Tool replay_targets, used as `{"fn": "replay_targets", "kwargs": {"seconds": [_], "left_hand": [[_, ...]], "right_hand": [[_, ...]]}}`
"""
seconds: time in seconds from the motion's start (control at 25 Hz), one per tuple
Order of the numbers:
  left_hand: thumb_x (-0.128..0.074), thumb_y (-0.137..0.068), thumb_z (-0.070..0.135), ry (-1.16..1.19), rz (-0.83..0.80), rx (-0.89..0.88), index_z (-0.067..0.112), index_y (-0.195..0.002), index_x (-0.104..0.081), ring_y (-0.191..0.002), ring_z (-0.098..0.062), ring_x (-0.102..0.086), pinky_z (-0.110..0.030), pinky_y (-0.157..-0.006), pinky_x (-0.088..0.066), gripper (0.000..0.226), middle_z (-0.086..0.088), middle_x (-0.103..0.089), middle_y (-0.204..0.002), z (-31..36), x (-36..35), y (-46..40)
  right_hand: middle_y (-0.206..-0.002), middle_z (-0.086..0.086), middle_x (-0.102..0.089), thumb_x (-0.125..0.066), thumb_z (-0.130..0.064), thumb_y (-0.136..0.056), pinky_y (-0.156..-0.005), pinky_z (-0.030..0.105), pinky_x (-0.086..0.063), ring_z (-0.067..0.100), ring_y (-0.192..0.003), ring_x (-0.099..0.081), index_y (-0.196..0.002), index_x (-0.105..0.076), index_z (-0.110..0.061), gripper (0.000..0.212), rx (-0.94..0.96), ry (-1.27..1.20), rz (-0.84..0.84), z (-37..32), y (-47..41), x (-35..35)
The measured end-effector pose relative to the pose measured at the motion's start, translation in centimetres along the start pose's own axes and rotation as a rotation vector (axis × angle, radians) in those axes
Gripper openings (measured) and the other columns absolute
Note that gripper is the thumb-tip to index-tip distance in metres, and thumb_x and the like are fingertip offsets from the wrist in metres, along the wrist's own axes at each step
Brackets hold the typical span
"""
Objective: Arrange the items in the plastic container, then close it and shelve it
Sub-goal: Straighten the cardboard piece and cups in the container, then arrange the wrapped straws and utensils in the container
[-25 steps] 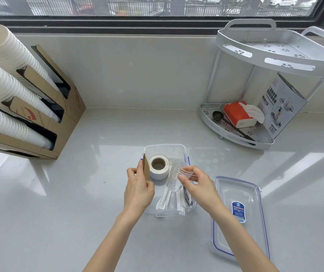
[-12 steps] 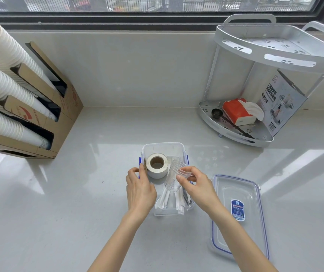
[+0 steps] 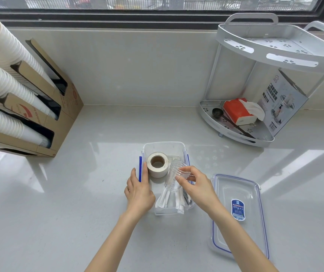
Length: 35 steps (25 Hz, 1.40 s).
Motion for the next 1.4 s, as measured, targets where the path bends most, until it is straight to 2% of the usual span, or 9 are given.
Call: {"fn": "replay_targets", "kwargs": {"seconds": [0.28,0.4,0.52,0.64,0.76,0.88,1.12,1.28,1.4], "left_hand": [[-0.042,-0.089,0.022,-0.023,-0.035,-0.03,0.026,-0.145,0.003,-0.141,-0.033,-0.009,-0.045,-0.113,-0.015,0.072,-0.02,-0.004,-0.153,0.0,0.7,0.1],[-0.044,-0.09,0.022,0.005,0.109,-0.127,0.017,-0.143,-0.019,-0.139,-0.03,-0.013,-0.041,-0.112,-0.019,0.059,-0.018,-0.013,-0.151,0.4,1.8,0.6],[-0.043,-0.09,0.012,0.14,0.18,-0.32,0.008,-0.13,-0.043,-0.127,-0.024,-0.035,-0.026,-0.1,-0.032,0.04,-0.013,-0.036,-0.137,1.8,2.4,1.4],[-0.041,-0.091,0.012,0.195,0.035,-0.35,0.005,-0.126,-0.046,-0.116,-0.022,-0.049,-0.024,-0.093,-0.037,0.036,-0.011,-0.045,-0.13,3.1,1.4,1.6],[-0.037,-0.092,0.017,0.032,-0.258,-0.205,0.0,-0.128,-0.037,-0.124,-0.032,-0.042,-0.033,-0.101,-0.033,0.04,-0.019,-0.037,-0.135,4.0,-0.8,1.0],[-0.033,-0.091,0.017,-0.057,-0.394,-0.096,-0.004,-0.127,-0.032,-0.128,-0.04,-0.034,-0.04,-0.107,-0.03,0.041,-0.025,-0.031,-0.137,4.3,-1.9,0.5],[-0.029,-0.091,0.011,-0.045,-0.446,-0.037,-0.004,-0.127,-0.034,-0.128,-0.037,-0.035,-0.039,-0.106,-0.032,0.039,-0.023,-0.03,-0.138,4.4,-2.5,-0.1],[-0.03,-0.089,0.007,0.088,-0.448,-0.066,-0.004,-0.119,-0.043,-0.12,-0.035,-0.046,-0.037,-0.096,-0.041,0.035,-0.023,-0.046,-0.13,5.3,-2.6,-0.3],[-0.032,-0.09,0.011,0.186,-0.455,-0.089,0.003,-0.123,-0.046,-0.12,-0.03,-0.048,-0.035,-0.101,-0.039,0.037,-0.017,-0.053,-0.13,5.2,-2.4,-0.2]], "right_hand": [[-0.12,0.002,-0.059,-0.06,-0.026,-0.085,-0.086,0.021,-0.038,0.015,-0.105,-0.054,-0.1,-0.055,-0.029,0.016,0.012,-0.028,0.04,0.0,0.1,0.8],[-0.12,0.003,-0.06,-0.059,-0.025,-0.085,-0.086,0.022,-0.039,0.017,-0.107,-0.055,-0.1,-0.055,-0.028,0.015,0.013,-0.043,0.064,0.0,0.0,1.3],[-0.118,0.001,-0.061,-0.06,-0.026,-0.085,-0.086,0.024,-0.04,0.017,-0.105,-0.055,-0.099,-0.055,-0.028,0.015,0.021,-0.053,0.079,0.0,-0.1,1.7],[-0.117,-0.001,-0.061,-0.06,-0.026,-0.084,-0.089,0.027,-0.043,0.016,-0.103,-0.056,-0.098,-0.056,-0.028,0.015,0.026,-0.055,0.094,0.2,-0.1,1.9],[-0.114,-0.004,-0.061,-0.061,-0.027,-0.084,-0.084,0.024,-0.04,0.014,-0.1,-0.056,-0.098,-0.055,-0.029,0.016,0.025,-0.057,0.107,0.6,-0.3,2.2],[-0.11,-0.006,-0.06,-0.061,-0.028,-0.084,-0.076,0.019,-0.04,0.011,-0.097,-0.055,-0.098,-0.055,-0.03,0.016,0.023,-0.051,0.107,0.9,-0.5,2.4],[-0.107,-0.008,-0.058,-0.06,-0.028,-0.084,-0.081,0.022,-0.039,0.012,-0.099,-0.055,-0.1,-0.053,-0.03,0.017,0.009,-0.051,0.097,1.3,-0.7,2.4],[-0.109,-0.008,-0.058,-0.06,-0.029,-0.084,-0.083,0.023,-0.039,0.011,-0.099,-0.054,-0.102,-0.053,-0.03,0.019,0.003,-0.035,0.086,1.3,-0.9,2.4],[-0.113,-0.006,-0.059,-0.061,-0.028,-0.084,-0.084,0.024,-0.039,0.014,-0.103,-0.055,-0.102,-0.054,-0.028,0.019,0.004,-0.036,0.081,1.3,-1.0,2.2]]}}
Point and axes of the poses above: each hand's wrist, its own y-axis away from the middle knuckle, its own x-axis out of the back of the hand, z = x × y, the point moved 3 cm from there along -y, towards the middle knuckle
